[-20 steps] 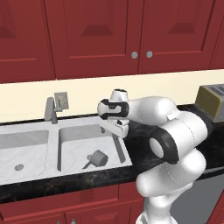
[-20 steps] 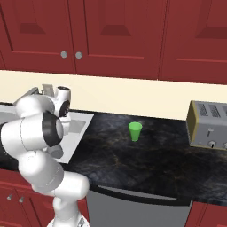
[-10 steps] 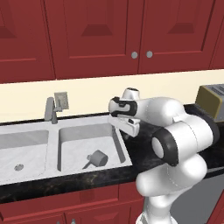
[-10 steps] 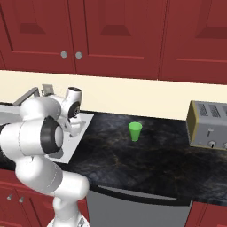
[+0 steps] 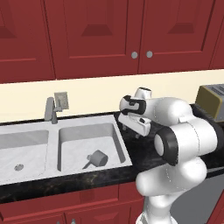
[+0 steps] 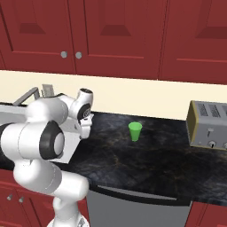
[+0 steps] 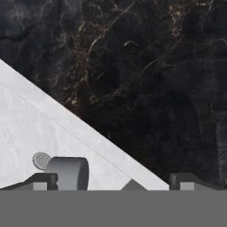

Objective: Move any existing items from the left basin to the right basin for drying. Then move the cup from the counter to the left basin of the sink for washing.

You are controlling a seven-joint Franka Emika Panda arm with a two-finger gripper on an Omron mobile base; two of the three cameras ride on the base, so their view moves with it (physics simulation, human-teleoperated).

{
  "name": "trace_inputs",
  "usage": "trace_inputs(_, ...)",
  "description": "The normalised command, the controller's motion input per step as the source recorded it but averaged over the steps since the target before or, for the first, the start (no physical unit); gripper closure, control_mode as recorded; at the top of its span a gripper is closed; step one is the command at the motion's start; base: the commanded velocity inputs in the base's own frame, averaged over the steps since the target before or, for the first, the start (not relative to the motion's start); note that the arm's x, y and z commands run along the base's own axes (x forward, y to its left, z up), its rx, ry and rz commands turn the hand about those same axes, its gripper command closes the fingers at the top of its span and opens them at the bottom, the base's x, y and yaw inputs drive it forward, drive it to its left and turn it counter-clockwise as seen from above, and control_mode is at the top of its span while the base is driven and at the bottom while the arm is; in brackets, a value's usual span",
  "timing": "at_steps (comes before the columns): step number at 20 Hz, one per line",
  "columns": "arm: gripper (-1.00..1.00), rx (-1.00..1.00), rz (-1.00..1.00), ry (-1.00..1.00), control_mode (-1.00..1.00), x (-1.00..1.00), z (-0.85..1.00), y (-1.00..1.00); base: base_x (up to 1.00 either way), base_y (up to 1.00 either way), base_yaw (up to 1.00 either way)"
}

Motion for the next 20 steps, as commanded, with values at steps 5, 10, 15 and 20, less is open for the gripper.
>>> trace_inputs(5,-1.00,0.01,-0.03,0.00,-1.00,0.00,0.00,-0.51,0.00,0.00,0.00)
trace_inputs(10,-1.00,0.00,-0.04,0.00,-1.00,0.00,0.00,-0.52,0.00,0.00,0.00)
trace_inputs(15,-1.00,0.00,-0.04,0.00,-1.00,0.00,0.00,-0.53,0.00,0.00,0.00)
trace_inputs(20,-1.00,0.00,-0.03,0.00,-1.00,0.00,0.00,-0.52,0.00,0.00,0.00)
